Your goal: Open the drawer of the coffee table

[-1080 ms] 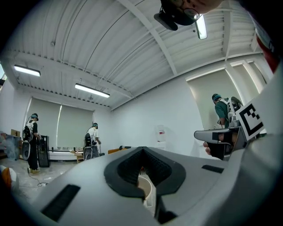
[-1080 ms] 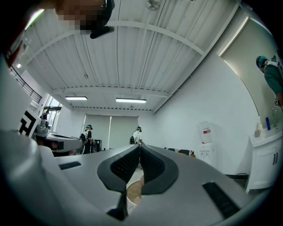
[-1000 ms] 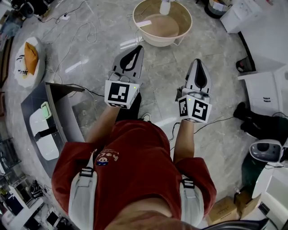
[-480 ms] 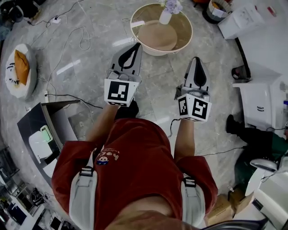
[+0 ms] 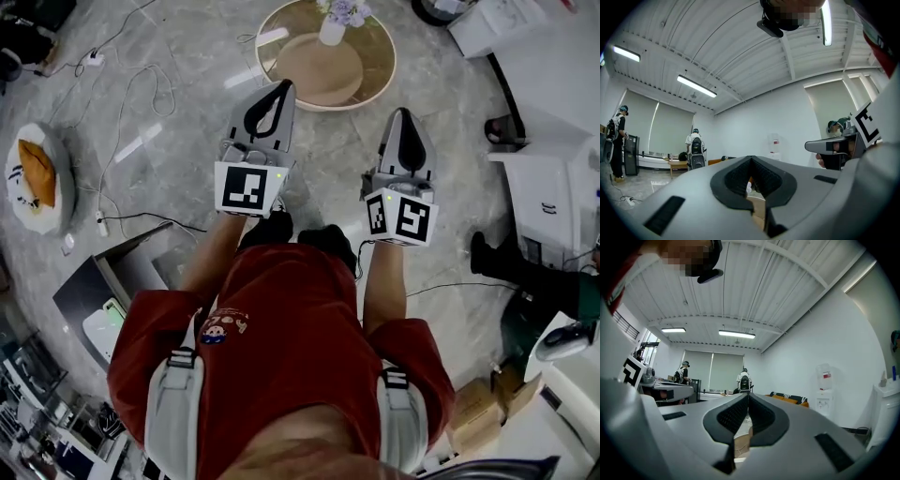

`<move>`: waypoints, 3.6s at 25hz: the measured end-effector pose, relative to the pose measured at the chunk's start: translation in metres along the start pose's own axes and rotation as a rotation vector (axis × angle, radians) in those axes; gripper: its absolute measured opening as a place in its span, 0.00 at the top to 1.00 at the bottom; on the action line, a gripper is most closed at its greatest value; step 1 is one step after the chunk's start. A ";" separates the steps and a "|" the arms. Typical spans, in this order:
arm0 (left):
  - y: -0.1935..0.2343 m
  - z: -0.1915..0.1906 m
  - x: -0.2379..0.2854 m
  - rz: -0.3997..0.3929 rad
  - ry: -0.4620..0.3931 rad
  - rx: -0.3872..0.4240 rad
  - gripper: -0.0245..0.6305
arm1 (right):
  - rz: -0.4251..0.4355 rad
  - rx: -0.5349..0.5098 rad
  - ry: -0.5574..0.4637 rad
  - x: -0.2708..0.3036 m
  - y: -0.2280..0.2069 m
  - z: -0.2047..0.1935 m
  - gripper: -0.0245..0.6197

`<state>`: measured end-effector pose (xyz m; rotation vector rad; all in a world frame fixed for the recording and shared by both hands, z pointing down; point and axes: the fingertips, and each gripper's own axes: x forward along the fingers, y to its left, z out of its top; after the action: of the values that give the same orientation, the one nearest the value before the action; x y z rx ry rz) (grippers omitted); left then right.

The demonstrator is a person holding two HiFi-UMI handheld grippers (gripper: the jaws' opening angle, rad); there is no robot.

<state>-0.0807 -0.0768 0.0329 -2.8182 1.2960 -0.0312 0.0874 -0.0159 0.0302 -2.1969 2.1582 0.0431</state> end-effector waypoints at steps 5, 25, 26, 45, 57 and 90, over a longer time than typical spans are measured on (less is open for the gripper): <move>-0.037 -0.020 0.050 -0.033 0.041 0.007 0.94 | -0.008 0.042 0.021 0.019 -0.055 -0.024 0.93; -0.088 -0.260 0.104 0.004 0.026 0.059 0.94 | 0.013 0.180 0.212 0.033 -0.113 -0.305 0.93; -0.085 -0.285 0.102 -0.005 0.021 0.062 0.94 | -0.002 0.178 0.218 0.031 -0.111 -0.330 0.93; -0.060 -0.722 0.125 0.030 -0.139 0.139 0.94 | 0.073 0.441 0.217 0.069 -0.075 -0.813 0.93; -0.044 -0.826 0.121 0.111 -0.062 0.100 0.94 | 0.091 0.357 0.311 0.081 -0.063 -0.920 0.93; -0.028 -0.883 0.125 0.135 0.059 0.090 0.94 | 0.420 1.354 -0.060 0.189 -0.070 -1.005 0.49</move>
<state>-0.0084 -0.1780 0.9166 -2.6679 1.4553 -0.1647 0.1375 -0.2668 1.0222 -0.9411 1.6486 -0.9727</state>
